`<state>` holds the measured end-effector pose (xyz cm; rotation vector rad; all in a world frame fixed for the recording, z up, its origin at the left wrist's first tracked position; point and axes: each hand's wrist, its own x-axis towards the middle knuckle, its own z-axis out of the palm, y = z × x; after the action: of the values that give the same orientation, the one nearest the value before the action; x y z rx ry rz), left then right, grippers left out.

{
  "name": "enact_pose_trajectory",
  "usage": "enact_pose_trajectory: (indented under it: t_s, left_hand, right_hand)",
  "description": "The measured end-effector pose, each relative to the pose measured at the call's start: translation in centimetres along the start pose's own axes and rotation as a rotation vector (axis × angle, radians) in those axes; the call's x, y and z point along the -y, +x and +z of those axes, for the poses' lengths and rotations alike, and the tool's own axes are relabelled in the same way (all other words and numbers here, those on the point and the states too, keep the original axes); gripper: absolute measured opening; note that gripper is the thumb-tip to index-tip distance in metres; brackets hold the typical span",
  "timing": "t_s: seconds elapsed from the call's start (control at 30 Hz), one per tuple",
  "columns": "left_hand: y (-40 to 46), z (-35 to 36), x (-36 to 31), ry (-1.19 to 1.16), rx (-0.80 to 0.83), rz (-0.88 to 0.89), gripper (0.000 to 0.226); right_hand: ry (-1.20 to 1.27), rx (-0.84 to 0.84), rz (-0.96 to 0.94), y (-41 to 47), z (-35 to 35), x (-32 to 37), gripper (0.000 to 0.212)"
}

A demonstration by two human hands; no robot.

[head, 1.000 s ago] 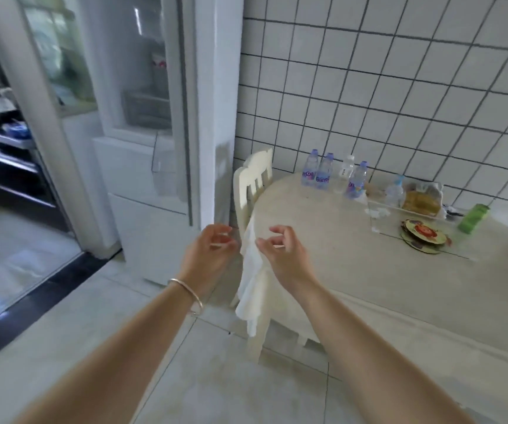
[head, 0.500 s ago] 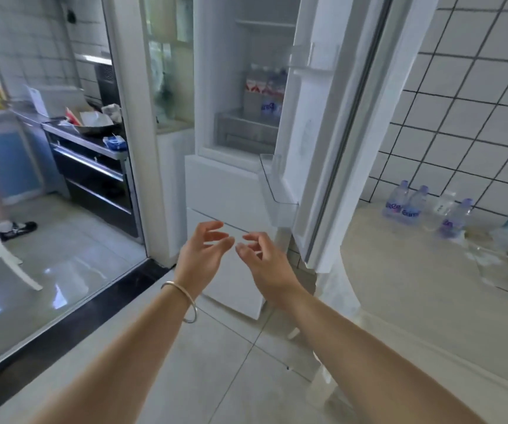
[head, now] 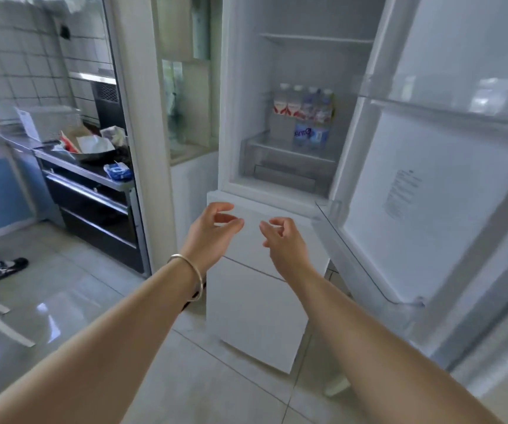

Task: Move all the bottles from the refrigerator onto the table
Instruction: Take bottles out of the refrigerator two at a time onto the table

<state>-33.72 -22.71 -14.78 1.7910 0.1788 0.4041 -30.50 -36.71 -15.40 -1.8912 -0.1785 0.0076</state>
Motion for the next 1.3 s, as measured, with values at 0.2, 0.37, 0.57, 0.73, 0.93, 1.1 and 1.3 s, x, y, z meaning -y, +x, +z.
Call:
enact_pose_trajectory:
  t_s: [0.2, 0.37, 0.57, 0.73, 0.93, 1.1, 1.3]
  left_hand:
    - [14.6, 0.8, 1.0, -0.043, 0.007, 0.038, 0.025]
    - [24.9, 2.6, 1.8, -0.074, 0.076, 0.023, 0.03]
    - [36.4, 5.6, 3.5, -0.154, 0.162, 0.026, 0.023]
    - [46.9, 9.6, 4.6, -0.188, 0.243, 0.029, 0.035]
    - [57.0, 17.1, 4.0, -0.205, 0.418, 0.046, 0.023]
    - [62.2, 22.7, 2.8, -0.211, 0.526, 0.117, 0.023]
    - [65.2, 25.9, 0.3, -0.243, 0.408, 0.331, 0.039]
  right_hand:
    - [0.031, -0.036, -0.027, 14.3, 2.6, 0.5, 0.042]
    - [0.095, -0.134, 0.032, 25.5, 2.6, 0.9, 0.044]
    - [0.03, -0.221, 0.09, 36.2, 2.2, -0.8, 0.038]
    - [0.042, -0.397, 0.11, 44.6, 1.6, -1.8, 0.038]
    - [-0.093, -0.608, 0.079, 51.4, -1.4, -1.9, 0.036]
    - [-0.103, -0.685, 0.119, 55.4, -4.9, -3.0, 0.024]
    - [0.1, -0.861, 0.058, 59.1, -9.5, -2.7, 0.036]
